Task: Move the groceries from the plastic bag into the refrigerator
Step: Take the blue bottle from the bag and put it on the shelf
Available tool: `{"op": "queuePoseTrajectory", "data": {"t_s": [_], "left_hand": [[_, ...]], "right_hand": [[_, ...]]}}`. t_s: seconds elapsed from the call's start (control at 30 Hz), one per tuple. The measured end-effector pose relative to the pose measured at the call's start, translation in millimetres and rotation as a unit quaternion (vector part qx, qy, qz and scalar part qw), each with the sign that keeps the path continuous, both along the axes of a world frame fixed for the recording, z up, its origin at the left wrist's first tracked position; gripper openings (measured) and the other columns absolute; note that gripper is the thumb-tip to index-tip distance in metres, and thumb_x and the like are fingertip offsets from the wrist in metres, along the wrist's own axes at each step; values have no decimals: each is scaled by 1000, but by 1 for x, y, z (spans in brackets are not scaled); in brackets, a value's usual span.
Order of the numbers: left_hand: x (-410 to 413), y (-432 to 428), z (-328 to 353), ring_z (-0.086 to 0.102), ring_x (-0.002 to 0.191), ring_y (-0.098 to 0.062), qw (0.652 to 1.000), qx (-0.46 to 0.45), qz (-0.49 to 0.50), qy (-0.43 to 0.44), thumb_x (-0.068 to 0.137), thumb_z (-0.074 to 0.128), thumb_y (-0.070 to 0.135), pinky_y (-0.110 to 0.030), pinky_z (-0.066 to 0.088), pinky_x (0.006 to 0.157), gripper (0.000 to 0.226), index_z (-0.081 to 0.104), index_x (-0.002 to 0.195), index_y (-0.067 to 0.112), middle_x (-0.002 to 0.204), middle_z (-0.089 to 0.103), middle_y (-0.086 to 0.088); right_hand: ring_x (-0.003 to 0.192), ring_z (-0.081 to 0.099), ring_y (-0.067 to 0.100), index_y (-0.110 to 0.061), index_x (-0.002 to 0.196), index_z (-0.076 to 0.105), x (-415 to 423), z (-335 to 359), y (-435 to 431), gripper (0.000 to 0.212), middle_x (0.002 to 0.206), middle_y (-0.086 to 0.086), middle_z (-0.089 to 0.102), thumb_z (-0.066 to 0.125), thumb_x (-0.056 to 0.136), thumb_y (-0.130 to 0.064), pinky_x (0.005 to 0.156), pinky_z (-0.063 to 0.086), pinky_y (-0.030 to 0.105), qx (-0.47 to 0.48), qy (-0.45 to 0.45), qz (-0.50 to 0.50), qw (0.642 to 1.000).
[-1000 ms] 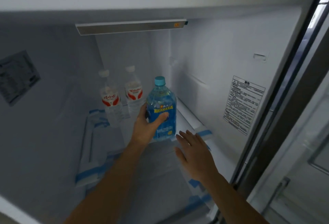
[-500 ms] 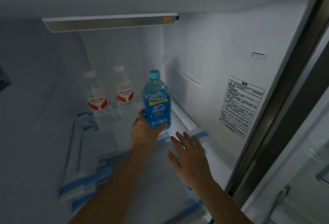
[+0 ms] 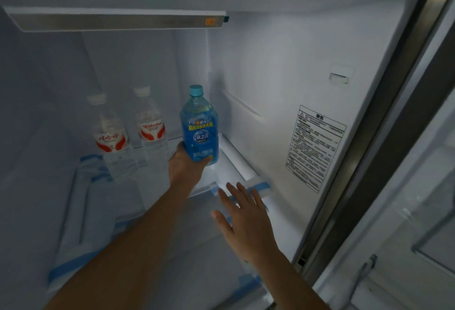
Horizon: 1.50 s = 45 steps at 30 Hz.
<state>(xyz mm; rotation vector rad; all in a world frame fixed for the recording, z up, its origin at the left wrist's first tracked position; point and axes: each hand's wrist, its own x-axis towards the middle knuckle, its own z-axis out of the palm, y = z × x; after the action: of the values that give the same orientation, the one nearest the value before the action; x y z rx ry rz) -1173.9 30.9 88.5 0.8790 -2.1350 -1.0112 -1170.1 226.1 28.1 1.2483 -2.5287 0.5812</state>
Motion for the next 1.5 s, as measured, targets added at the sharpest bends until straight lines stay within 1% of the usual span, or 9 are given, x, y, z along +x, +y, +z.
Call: {"op": "queuePoseTrajectory", "data": {"t_s": [0.2,0.5,0.63,0.8,1.03,1.1,1.27,1.37,1.5], "left_hand": [[6,1,3,64,103,-24,999,-1,-16,-44,78,80,37,-26,46,74,63,50,124,6,117,66,-10],[110,47,-8,40,140,-24,964,-180,-122,-153,91,63,32,-35,34,113,62,41,147,17,151,45,-6],[160,64,-18,58,125,-34,938,-288,-120,-149,77,61,39,-47,47,101,63,58,134,12,133,63,-13],[205,100,-28,62,118,-31,938,-307,-117,-110,77,53,43,-42,55,94,63,61,130,11,128,65,-10],[236,140,-69,61,117,-25,926,-312,-114,-181,80,56,50,-44,52,97,64,51,136,20,132,62,-4],[238,151,-79,60,119,-23,921,-313,-118,-200,79,61,52,-45,50,99,67,49,138,22,133,61,-3],[235,176,-87,55,126,-21,920,-299,-140,-213,82,46,61,-47,46,104,68,48,140,25,139,56,1],[232,188,-92,59,122,-23,911,-319,-164,-202,80,53,59,-46,42,103,65,53,135,24,134,61,-1],[225,199,-98,64,114,-24,906,-322,-207,-179,77,55,56,-50,52,97,61,59,128,22,126,66,-1]], "right_hand": [[147,32,19,-29,147,44,-3,1,4,65,156,-3,41,18,101,-67,121,19,46,0,-26,19,999],[138,48,28,-21,142,53,5,10,6,63,147,6,53,18,104,-58,116,35,50,46,13,12,999],[130,55,33,-20,137,58,18,19,12,58,140,10,60,34,98,-55,110,43,53,37,42,4,998],[135,48,35,-17,141,53,48,14,36,58,145,12,53,58,90,-43,109,42,55,2,73,52,996],[137,45,31,-21,145,47,88,-24,82,62,146,10,52,46,91,-51,112,40,51,21,19,57,998],[135,48,32,-22,144,48,95,-32,94,61,143,9,54,51,89,-49,112,40,51,22,12,52,998],[133,52,30,-23,142,49,105,-50,121,63,141,9,58,61,87,-52,111,41,49,24,-5,27,999],[131,54,29,-23,140,52,108,-60,137,63,140,8,59,59,87,-57,110,42,49,27,-6,11,1000],[126,59,31,-20,135,59,118,-71,159,65,133,11,64,75,80,-50,101,51,52,21,-23,-43,999]]}}
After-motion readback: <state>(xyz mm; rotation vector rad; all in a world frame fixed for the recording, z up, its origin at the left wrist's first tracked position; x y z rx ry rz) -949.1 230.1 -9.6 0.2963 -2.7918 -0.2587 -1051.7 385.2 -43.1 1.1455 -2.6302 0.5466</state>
